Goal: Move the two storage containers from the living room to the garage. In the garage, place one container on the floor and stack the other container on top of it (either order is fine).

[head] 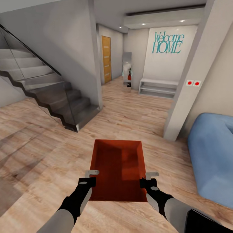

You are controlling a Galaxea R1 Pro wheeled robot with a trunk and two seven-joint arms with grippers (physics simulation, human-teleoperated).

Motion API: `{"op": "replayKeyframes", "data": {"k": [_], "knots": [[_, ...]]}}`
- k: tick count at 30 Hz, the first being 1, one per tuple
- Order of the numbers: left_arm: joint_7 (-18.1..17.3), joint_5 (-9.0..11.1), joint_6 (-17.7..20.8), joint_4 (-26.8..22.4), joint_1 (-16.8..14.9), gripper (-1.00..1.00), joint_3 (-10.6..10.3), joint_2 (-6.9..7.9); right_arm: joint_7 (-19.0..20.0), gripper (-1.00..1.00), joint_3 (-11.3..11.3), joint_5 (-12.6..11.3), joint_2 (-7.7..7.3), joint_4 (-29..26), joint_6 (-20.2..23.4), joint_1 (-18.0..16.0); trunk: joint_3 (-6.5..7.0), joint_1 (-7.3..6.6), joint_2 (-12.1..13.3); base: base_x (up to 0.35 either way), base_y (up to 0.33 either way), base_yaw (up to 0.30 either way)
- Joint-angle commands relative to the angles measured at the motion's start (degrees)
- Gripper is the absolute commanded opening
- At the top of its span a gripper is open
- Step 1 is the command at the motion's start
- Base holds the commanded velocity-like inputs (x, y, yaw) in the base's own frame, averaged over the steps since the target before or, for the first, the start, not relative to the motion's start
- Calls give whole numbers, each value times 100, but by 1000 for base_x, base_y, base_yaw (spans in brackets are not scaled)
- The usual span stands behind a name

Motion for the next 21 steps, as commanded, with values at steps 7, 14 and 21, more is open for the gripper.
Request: {"op": "replayKeyframes", "data": {"k": [7, 14, 21], "knots": [[37, -129, 56, -16, -4, -100, 16, 7, -22, -100, -17, -72, -12, 11, -17, -4, -10, 6, -10, 322, 0, 0], [37, -129, 54, -16, -4, -100, 17, 7, -22, -100, -21, -72, -18, 11, -15, -4, -10, 6, -10, 322, 0, 0], [37, -129, 52, -13, -4, -100, 16, 7, -22, -100, -16, -72, -19, 11, -22, -4, -10, 6, -10, 322, 0, 0]]}}
